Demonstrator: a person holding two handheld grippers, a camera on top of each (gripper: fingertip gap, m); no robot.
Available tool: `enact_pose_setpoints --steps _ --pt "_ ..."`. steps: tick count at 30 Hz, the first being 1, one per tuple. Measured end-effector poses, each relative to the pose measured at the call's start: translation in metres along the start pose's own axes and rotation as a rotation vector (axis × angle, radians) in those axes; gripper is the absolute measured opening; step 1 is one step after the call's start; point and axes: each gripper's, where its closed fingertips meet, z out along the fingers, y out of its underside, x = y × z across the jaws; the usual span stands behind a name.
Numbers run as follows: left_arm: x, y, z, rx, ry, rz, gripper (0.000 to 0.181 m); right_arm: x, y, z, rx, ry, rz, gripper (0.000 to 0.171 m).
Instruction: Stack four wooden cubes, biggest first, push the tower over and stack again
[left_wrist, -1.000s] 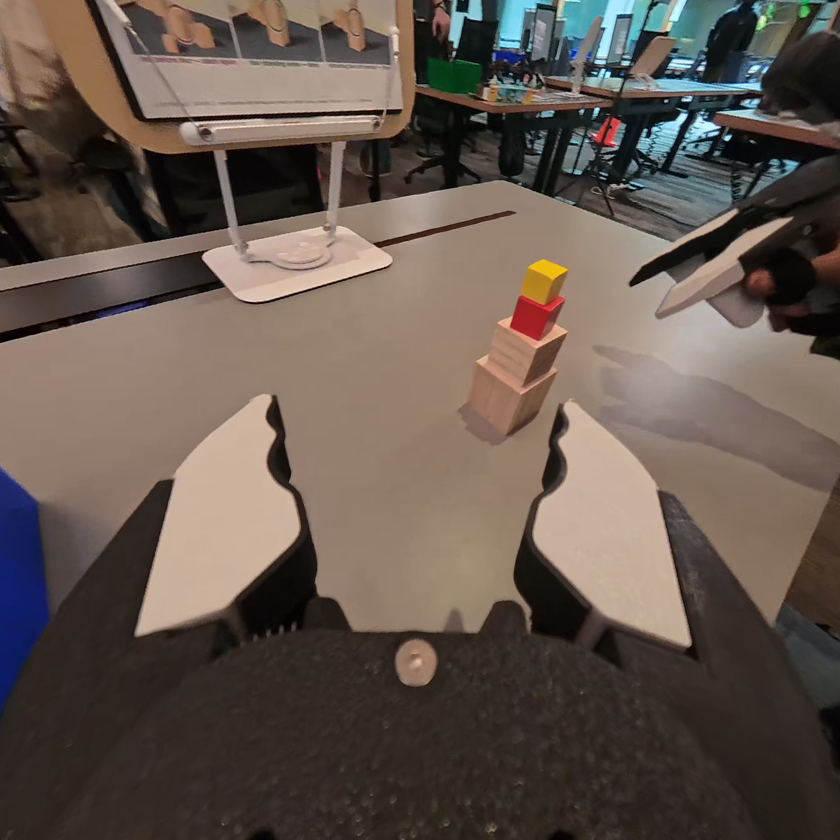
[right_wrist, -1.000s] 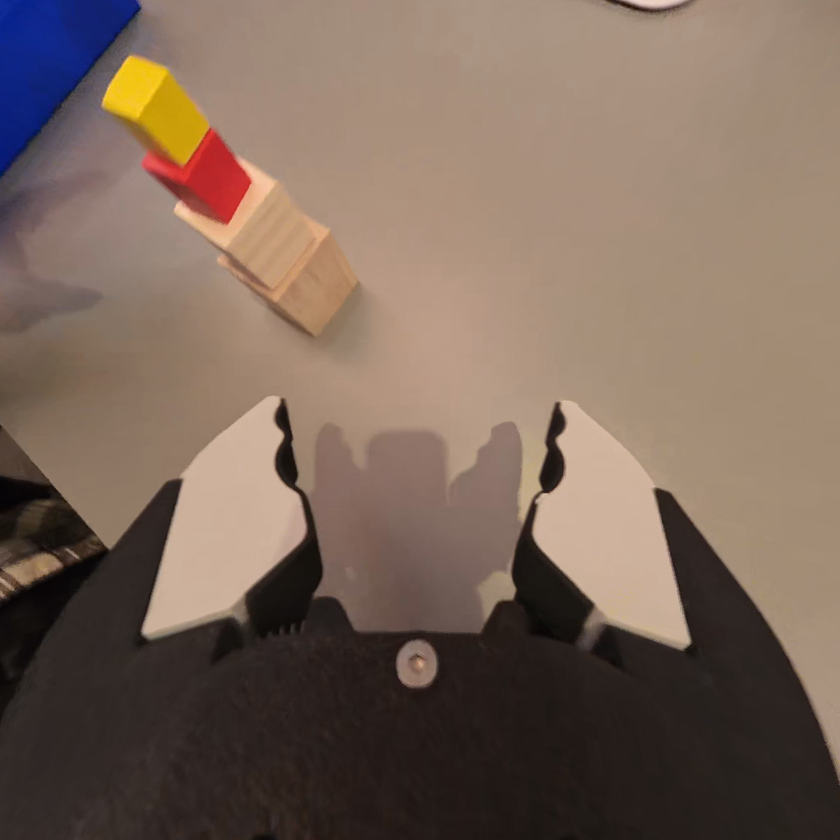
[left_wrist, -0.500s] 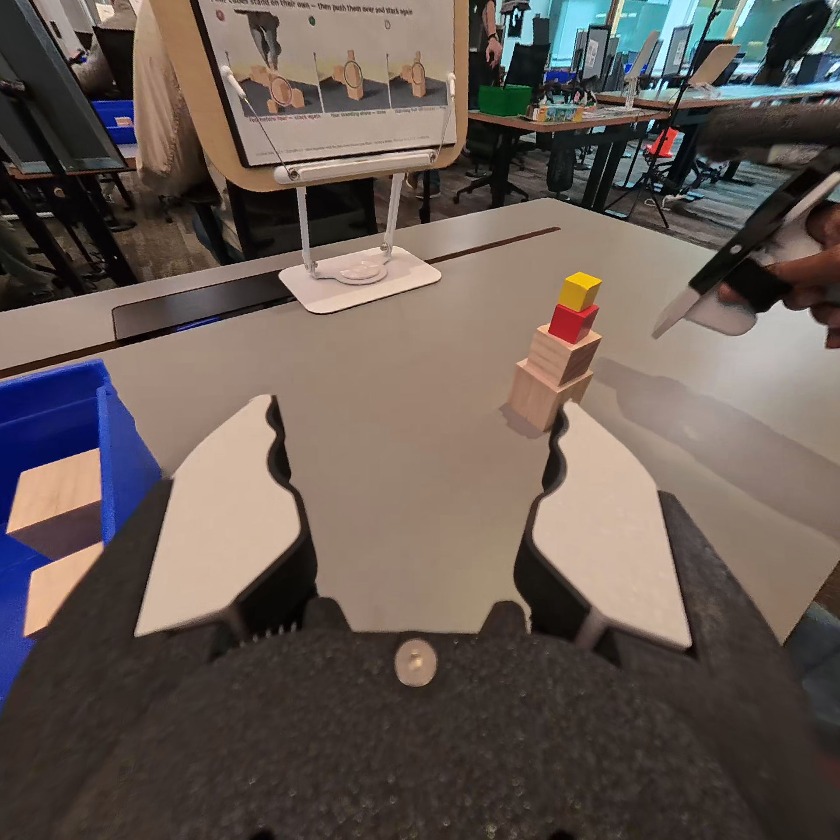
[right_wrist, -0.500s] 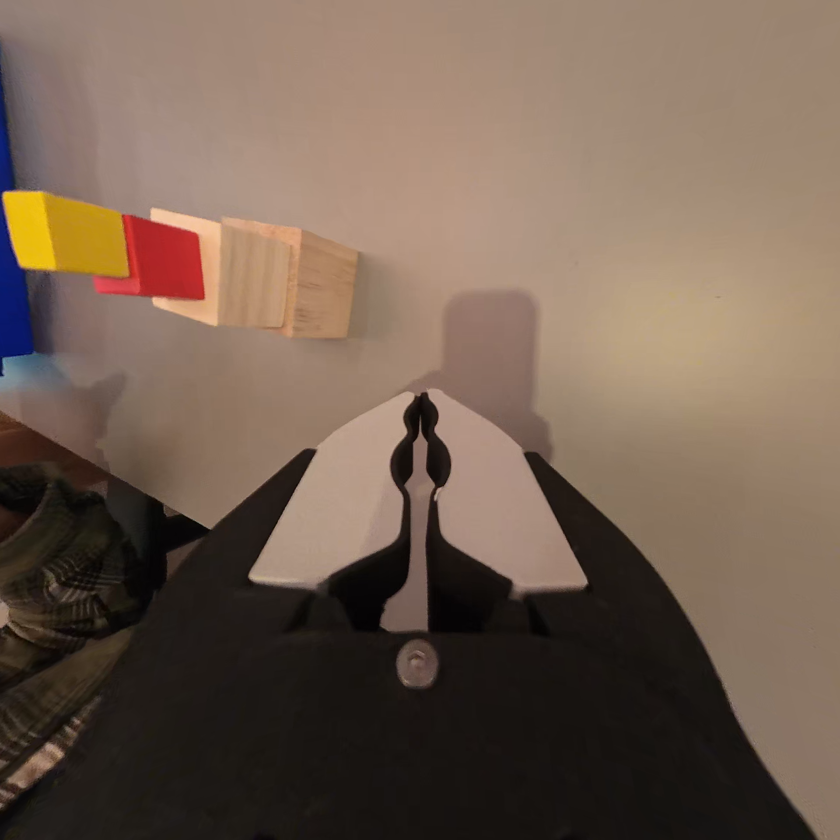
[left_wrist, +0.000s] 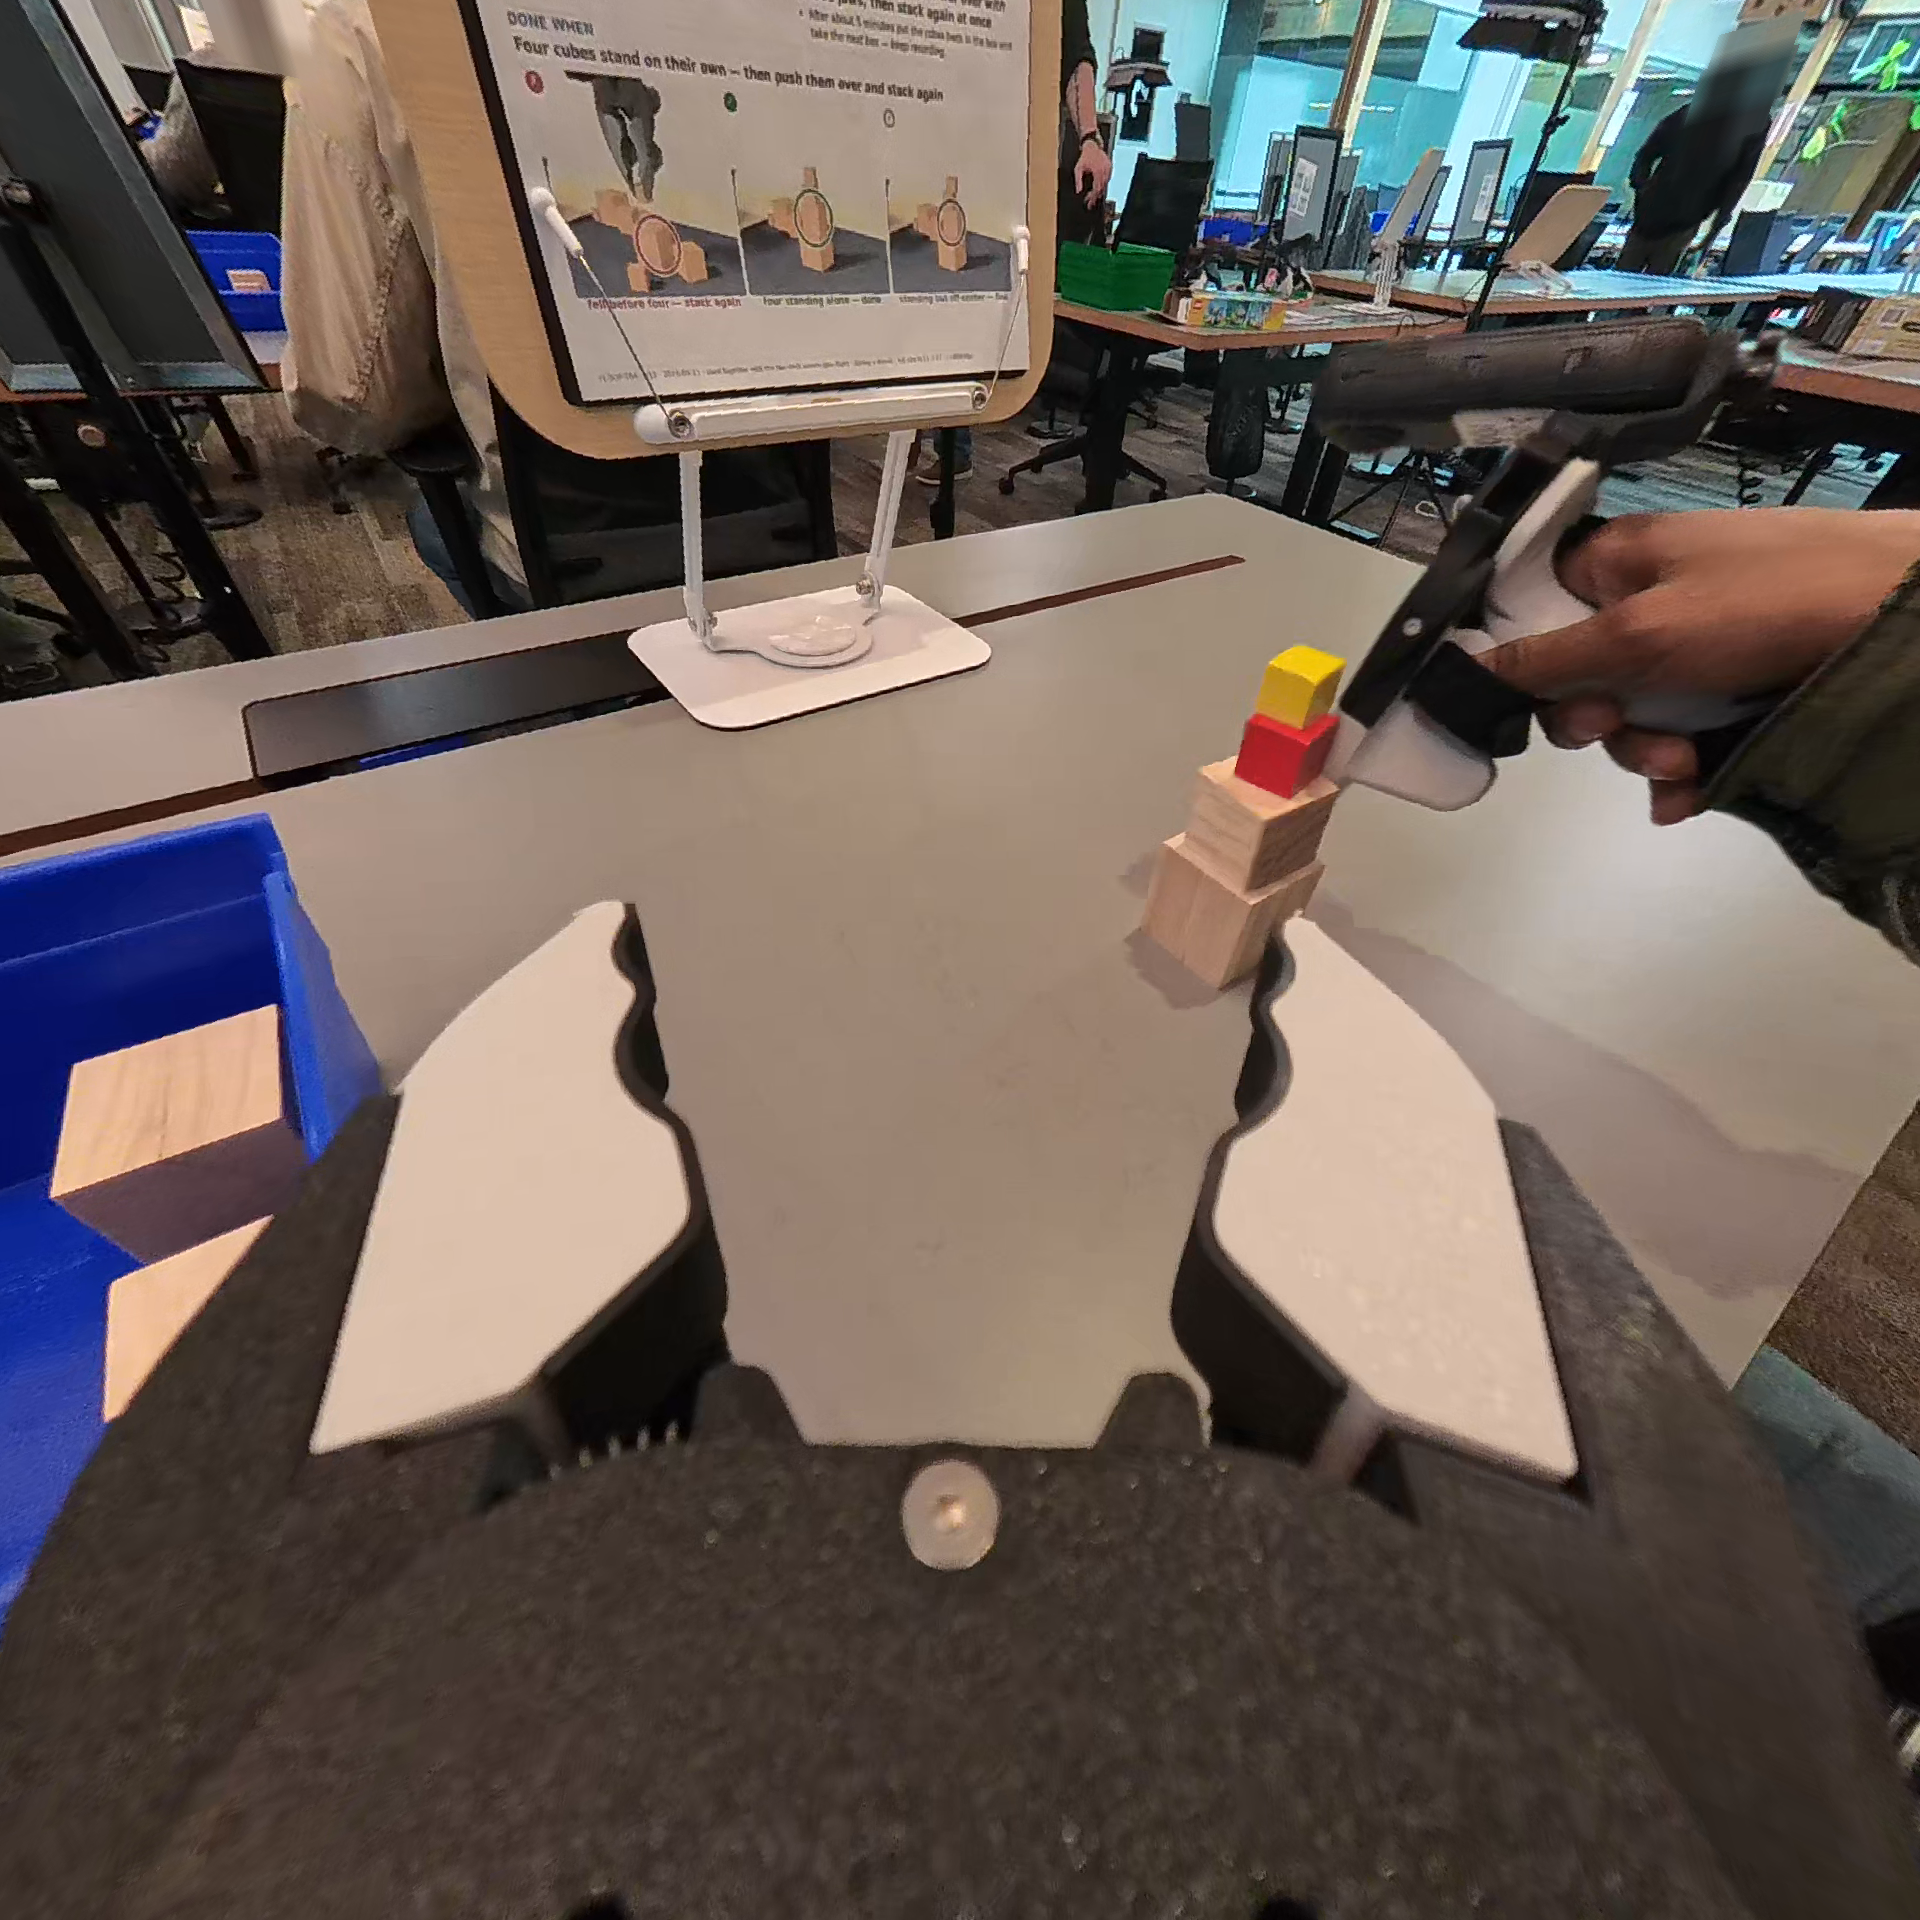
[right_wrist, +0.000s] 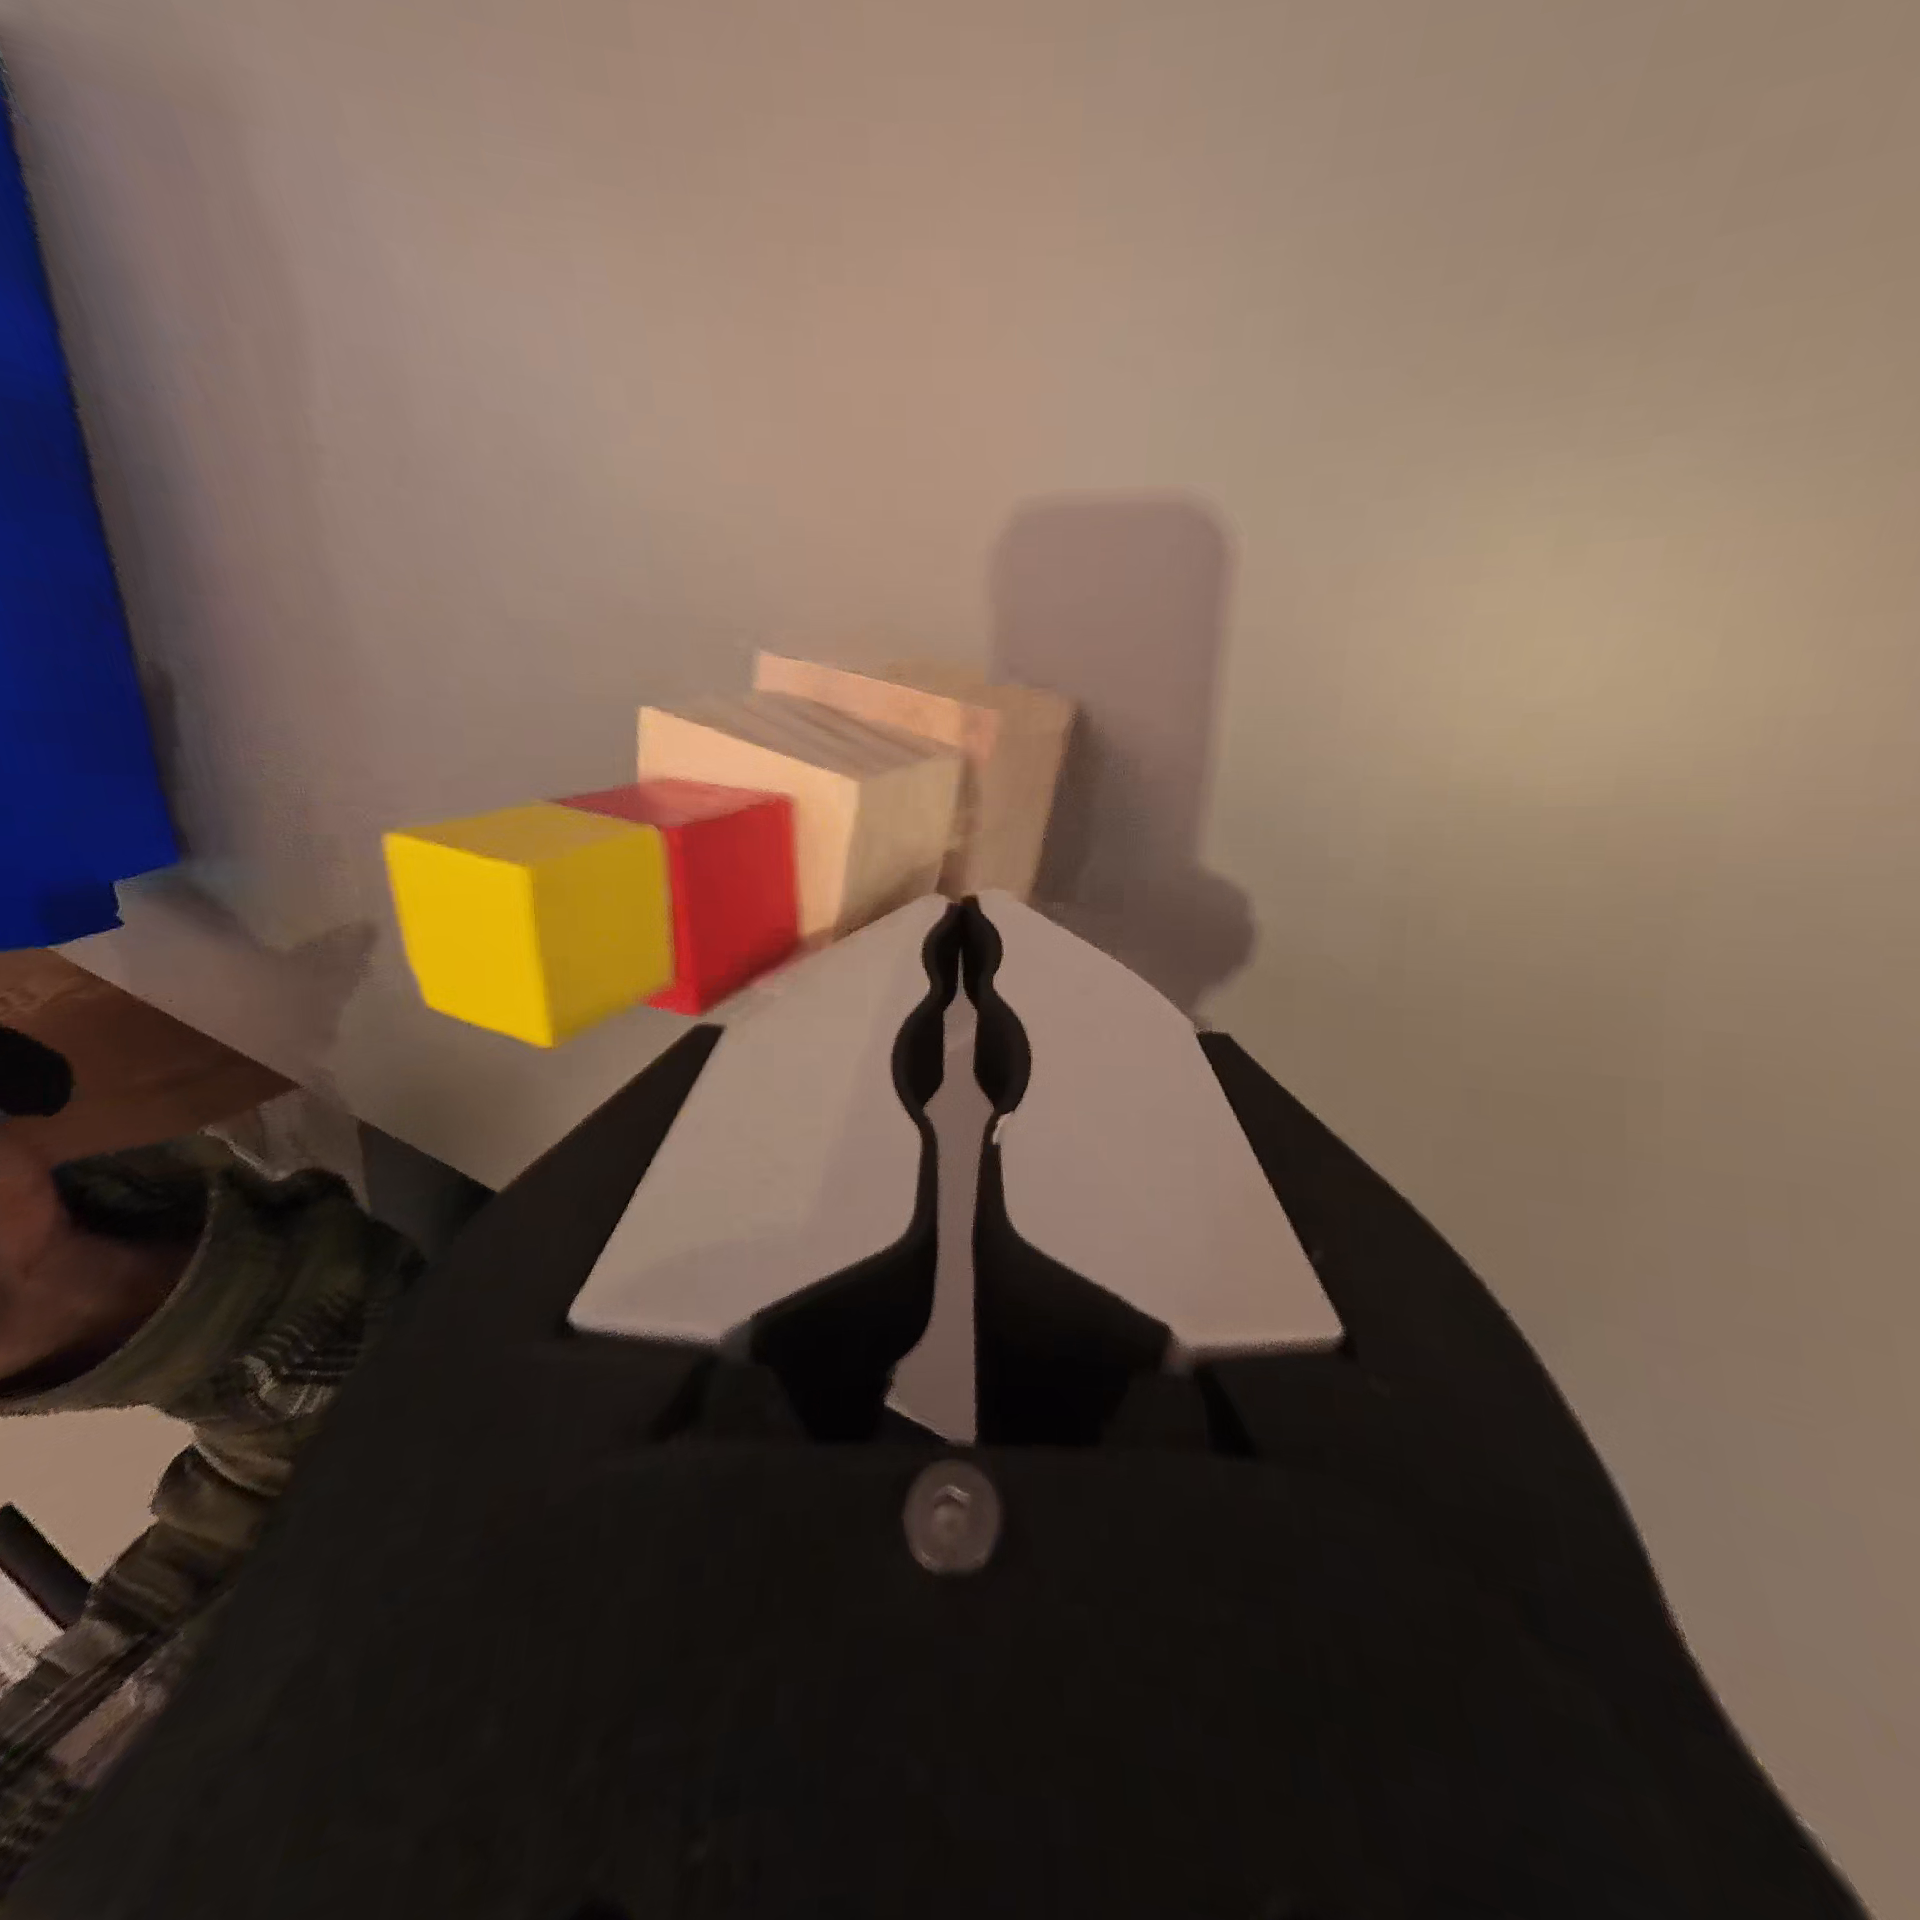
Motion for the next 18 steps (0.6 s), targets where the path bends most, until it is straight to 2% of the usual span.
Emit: enact_pose_setpoints --steps 6,18 --pt "0.002 0.005 0.003 -0.025 0.021 0.006 0.108 -0.041 -0.013 0.004 0.013 0.004 -0.106 0.000" --pt "0.014 0.015 0.014 -0.057 0.093 0.036 0.108 -0.025 -0.010 -0.019 0.070 0.021 -0.148 0.000"
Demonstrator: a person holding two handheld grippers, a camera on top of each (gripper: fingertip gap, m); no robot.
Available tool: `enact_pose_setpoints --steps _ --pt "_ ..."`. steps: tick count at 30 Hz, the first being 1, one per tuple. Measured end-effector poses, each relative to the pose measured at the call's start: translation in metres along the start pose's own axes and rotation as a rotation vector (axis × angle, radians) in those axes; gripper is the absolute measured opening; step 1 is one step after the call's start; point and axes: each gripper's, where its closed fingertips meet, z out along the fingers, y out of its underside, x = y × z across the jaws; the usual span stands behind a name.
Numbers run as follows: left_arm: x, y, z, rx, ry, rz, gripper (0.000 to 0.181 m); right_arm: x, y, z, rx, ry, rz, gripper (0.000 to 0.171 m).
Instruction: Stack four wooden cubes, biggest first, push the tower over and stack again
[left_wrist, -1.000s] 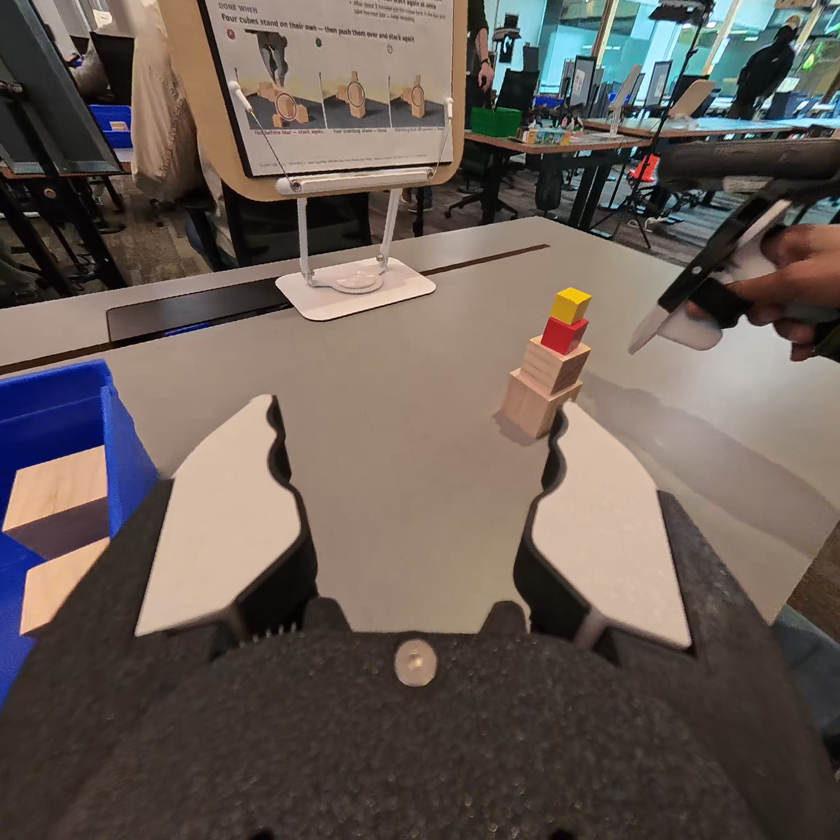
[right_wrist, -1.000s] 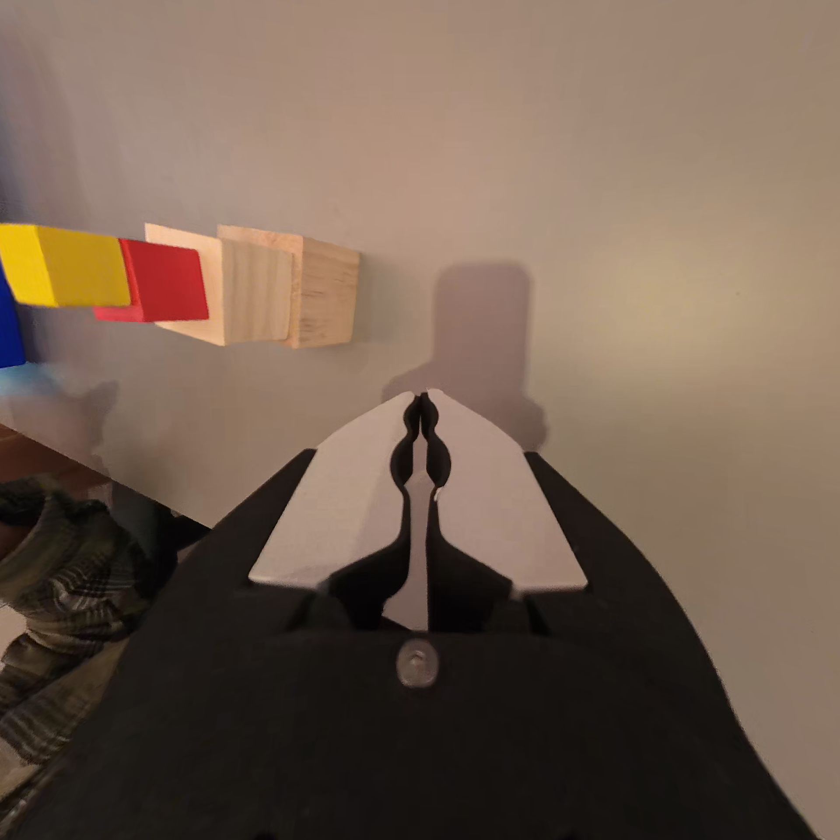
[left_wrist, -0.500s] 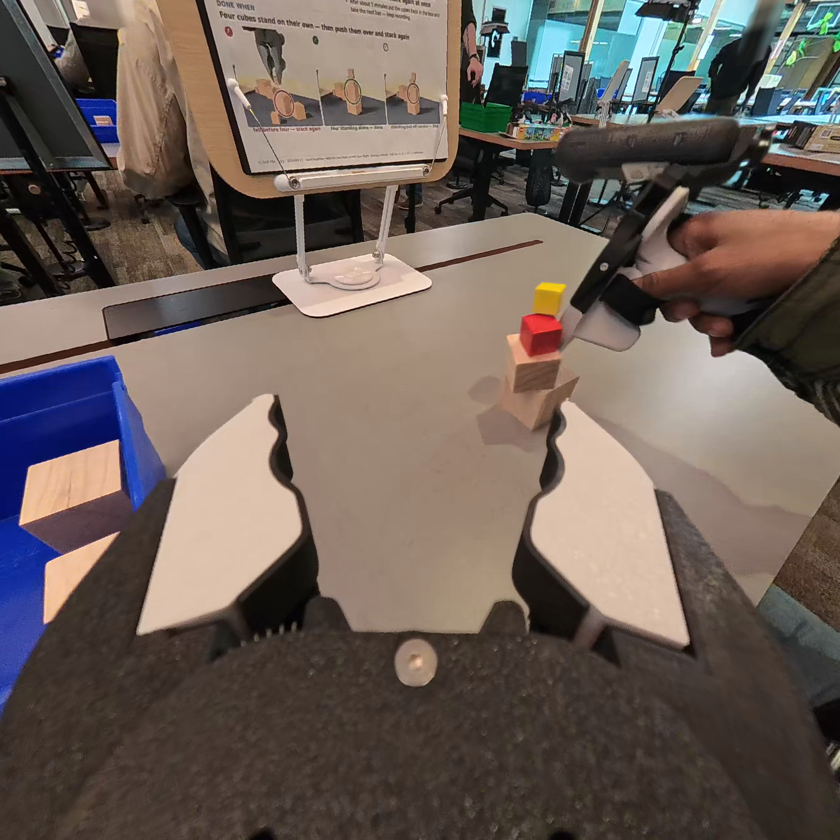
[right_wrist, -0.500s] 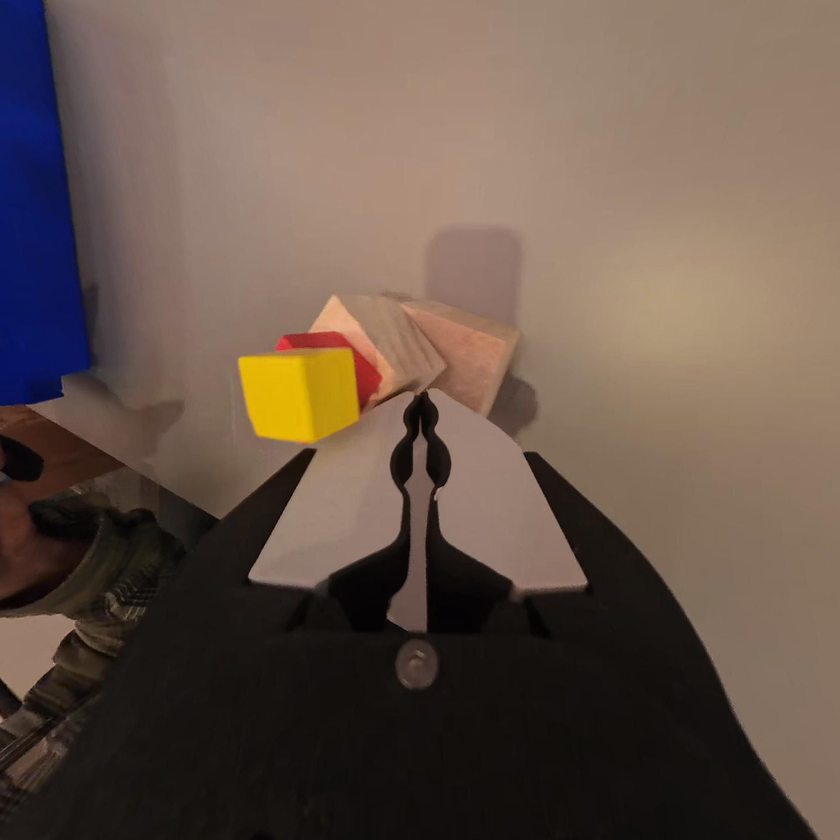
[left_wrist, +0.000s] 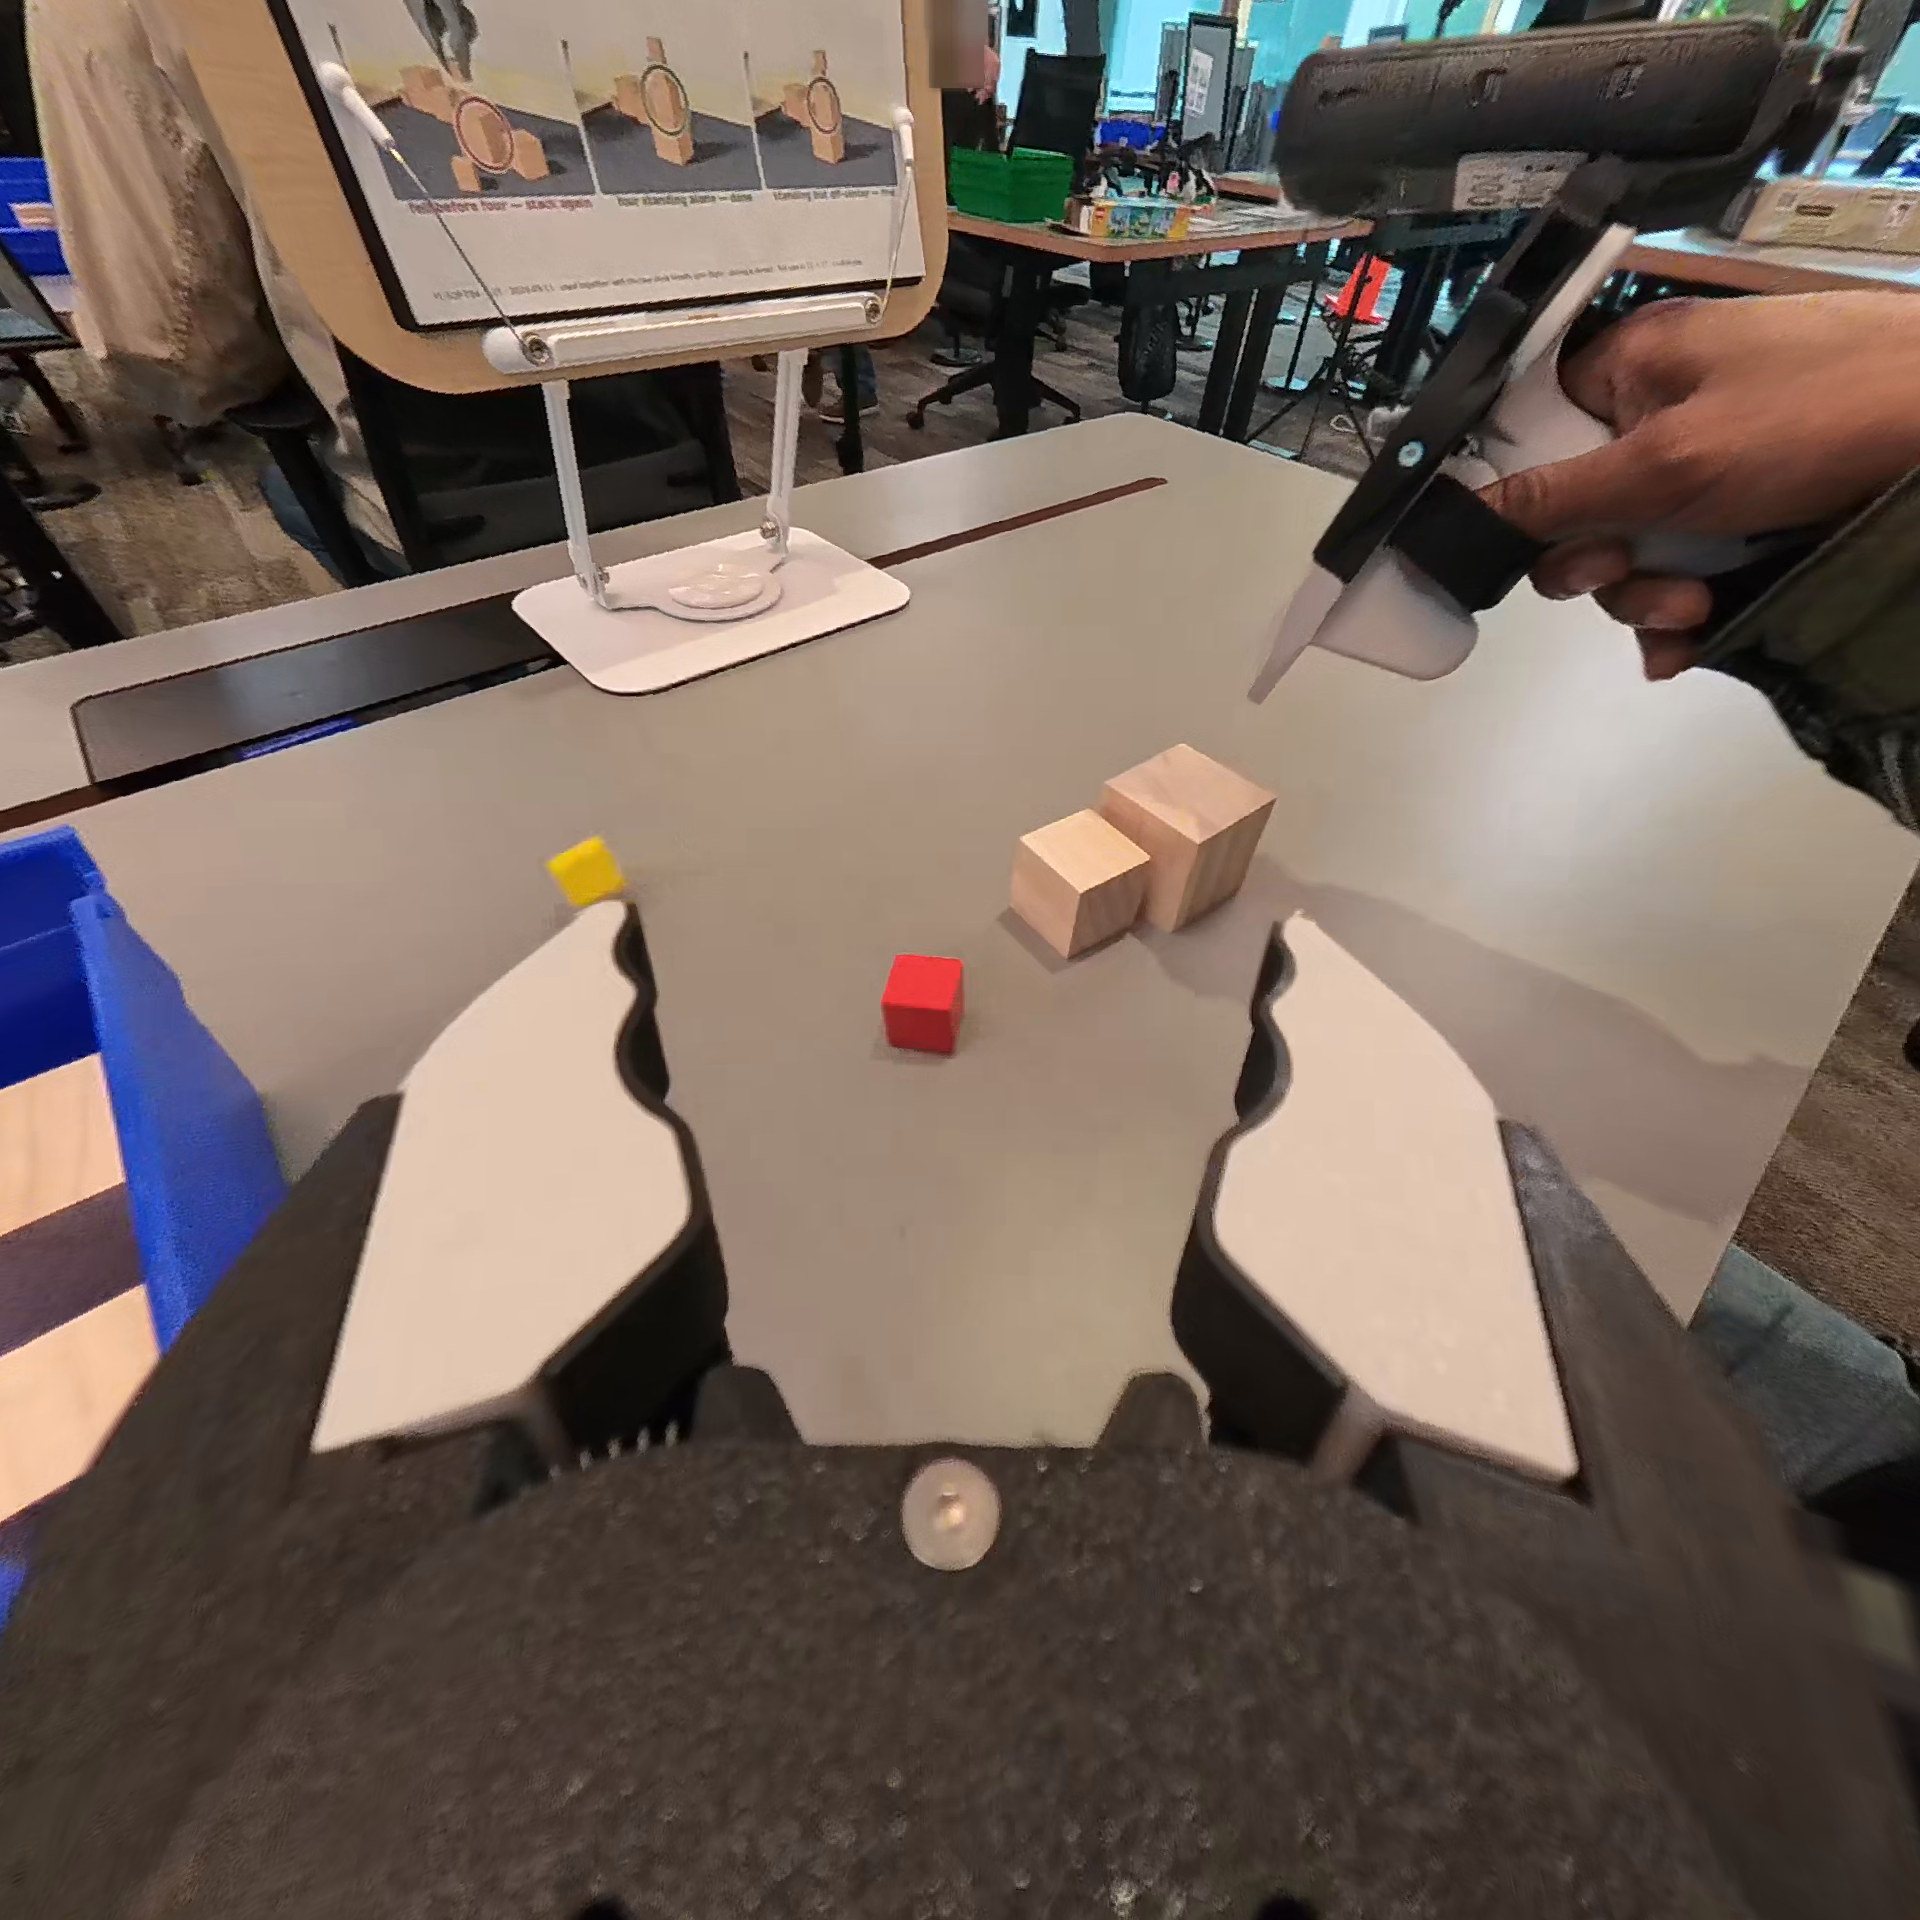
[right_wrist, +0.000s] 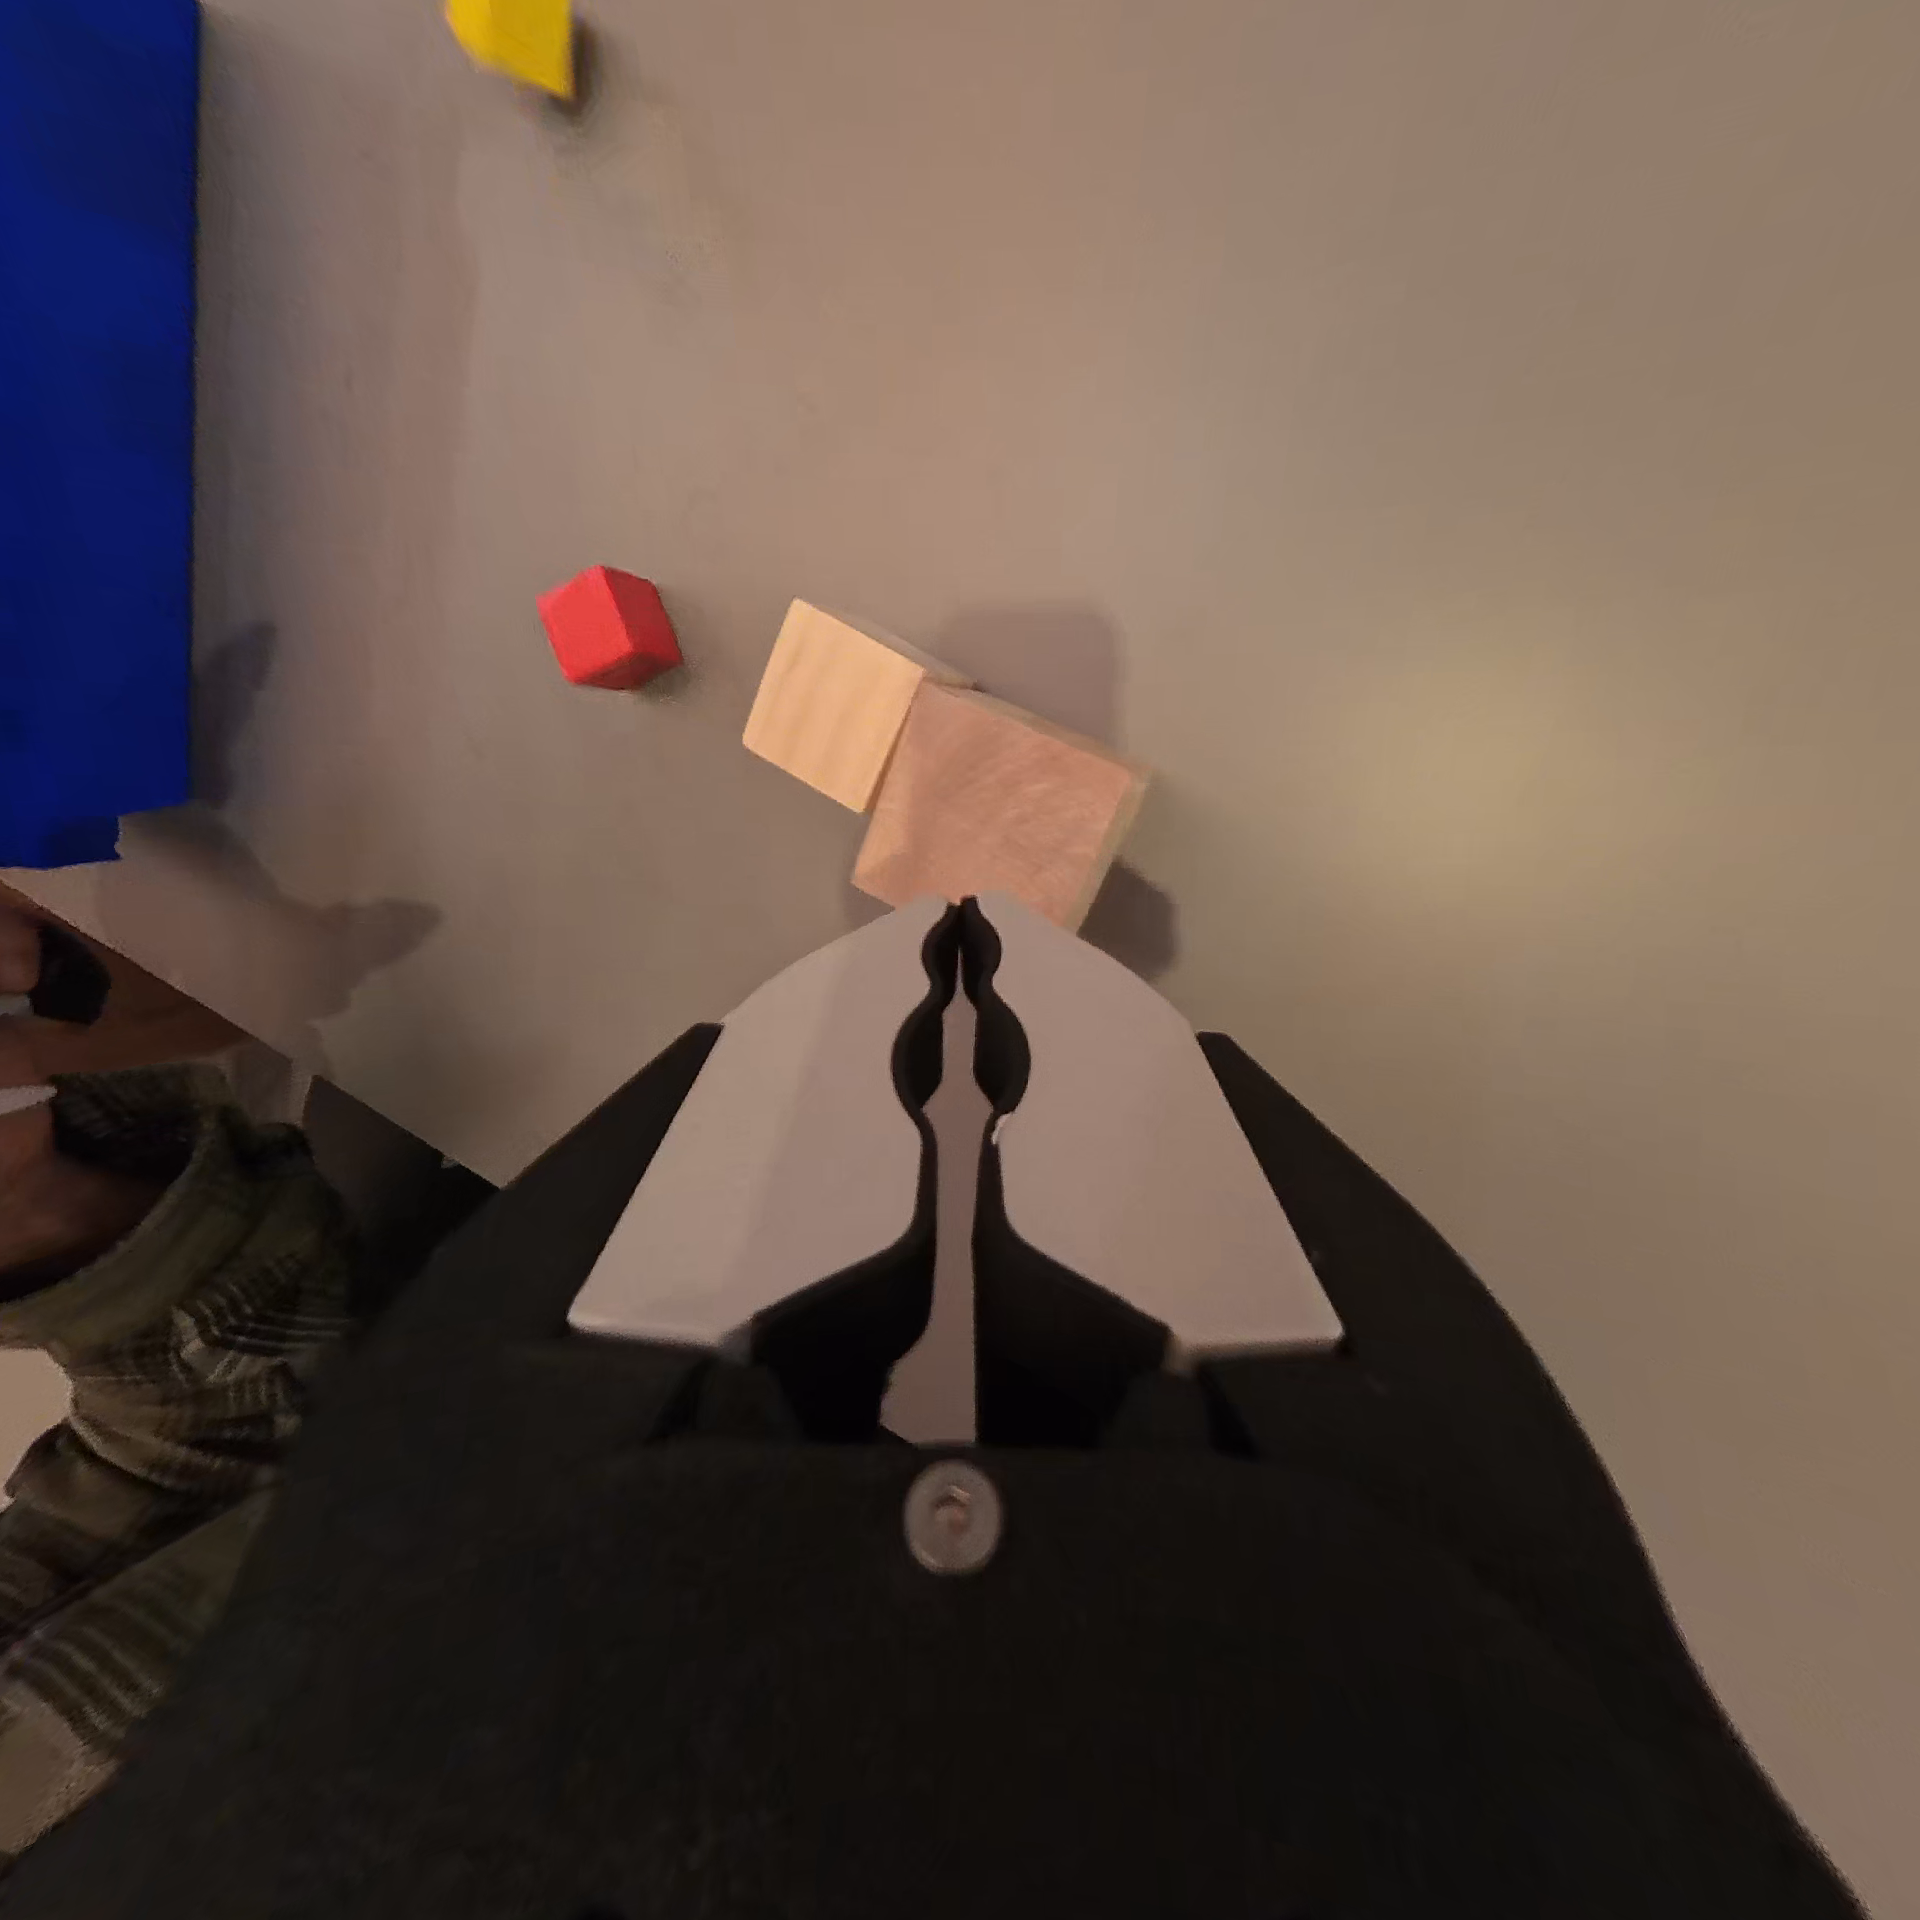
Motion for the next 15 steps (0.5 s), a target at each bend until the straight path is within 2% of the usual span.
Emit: enact_pose_setpoints --steps 15 --pt "0.026 0.019 0.026 -0.068 0.097 0.076 0.108 0.037 0.038 -0.047 0.193 -0.076 -0.192 0.000"
